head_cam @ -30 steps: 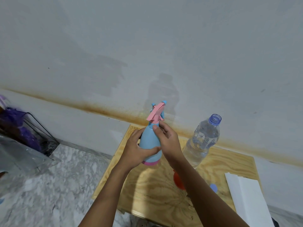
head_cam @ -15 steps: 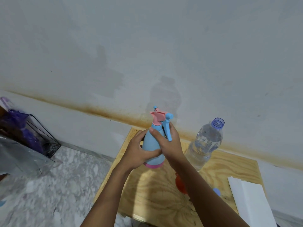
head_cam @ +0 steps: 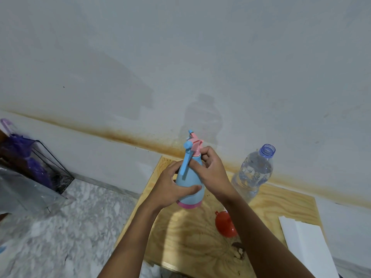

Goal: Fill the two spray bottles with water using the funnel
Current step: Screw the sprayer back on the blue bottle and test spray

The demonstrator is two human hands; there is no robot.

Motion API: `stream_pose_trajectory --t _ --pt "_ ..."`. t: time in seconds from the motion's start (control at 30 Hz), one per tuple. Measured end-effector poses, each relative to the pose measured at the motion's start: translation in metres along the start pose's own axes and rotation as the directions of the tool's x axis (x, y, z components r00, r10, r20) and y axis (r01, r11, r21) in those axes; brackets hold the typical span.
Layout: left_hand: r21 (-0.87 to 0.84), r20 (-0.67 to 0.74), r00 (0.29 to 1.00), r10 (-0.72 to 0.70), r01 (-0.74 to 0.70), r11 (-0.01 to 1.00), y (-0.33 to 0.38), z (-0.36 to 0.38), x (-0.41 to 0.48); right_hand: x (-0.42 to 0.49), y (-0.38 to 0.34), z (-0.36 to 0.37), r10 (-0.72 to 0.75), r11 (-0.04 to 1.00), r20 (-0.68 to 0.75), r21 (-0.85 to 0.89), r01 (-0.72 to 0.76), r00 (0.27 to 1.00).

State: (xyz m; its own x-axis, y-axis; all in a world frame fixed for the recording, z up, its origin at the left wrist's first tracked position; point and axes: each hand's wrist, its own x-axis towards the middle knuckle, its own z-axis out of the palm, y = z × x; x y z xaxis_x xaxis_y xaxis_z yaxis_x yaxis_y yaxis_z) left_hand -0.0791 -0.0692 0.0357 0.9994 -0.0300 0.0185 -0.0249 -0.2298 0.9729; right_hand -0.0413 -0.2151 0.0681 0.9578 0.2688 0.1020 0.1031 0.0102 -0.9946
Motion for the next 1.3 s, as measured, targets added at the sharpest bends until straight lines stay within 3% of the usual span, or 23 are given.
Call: stream_pose_trajectory --t 0.17,0.37,0.57,0.67,0.83,0.97,1.13,1.2,1.3 --pt "-0.039 0.065 0.997 -0.051 0.053 0.998 0.000 -0.002 0.000 -0.001 -0.015 -0.017 0.020 0.999 0.214 0.025 -0.026 0.977" --pt "-0.070 0.021 0.999 -0.050 0.051 0.996 0.001 0.005 -0.002 -0.001 -0.009 -0.016 -0.049 0.972 0.105 -0.226 0.072 0.993" --pt "-0.016 -0.109 0.994 -0.020 0.018 1.000 -0.005 0.015 0.002 -0.005 0.000 0.003 -0.119 0.964 -0.147 -0.253 0.079 0.982" --pt "-0.008 -0.083 0.996 -0.018 0.017 1.000 -0.006 0.009 0.002 -0.004 -0.001 0.001 -0.076 0.976 -0.083 -0.209 0.057 0.994" --pt "-0.067 0.107 0.994 -0.011 0.018 0.998 -0.005 0.000 -0.004 0.002 -0.002 -0.017 0.040 0.965 0.149 -0.263 0.001 0.988" --pt "-0.094 0.038 0.999 -0.029 0.032 0.995 -0.009 0.008 -0.005 -0.001 0.003 -0.016 -0.001 0.961 0.119 -0.274 0.033 0.993" --pt "-0.078 0.030 0.999 -0.038 0.040 0.996 -0.012 0.014 -0.005 -0.008 0.011 0.000 -0.038 0.965 -0.039 -0.261 0.027 0.999" --pt "-0.069 0.044 0.998 -0.040 0.043 0.997 -0.012 0.011 -0.004 -0.008 0.011 0.000 -0.026 0.969 -0.027 -0.247 0.019 0.999" --pt "-0.045 0.143 0.987 -0.069 0.076 0.996 -0.014 0.004 -0.004 -0.004 0.007 -0.011 0.075 0.970 0.101 -0.236 -0.049 0.992"
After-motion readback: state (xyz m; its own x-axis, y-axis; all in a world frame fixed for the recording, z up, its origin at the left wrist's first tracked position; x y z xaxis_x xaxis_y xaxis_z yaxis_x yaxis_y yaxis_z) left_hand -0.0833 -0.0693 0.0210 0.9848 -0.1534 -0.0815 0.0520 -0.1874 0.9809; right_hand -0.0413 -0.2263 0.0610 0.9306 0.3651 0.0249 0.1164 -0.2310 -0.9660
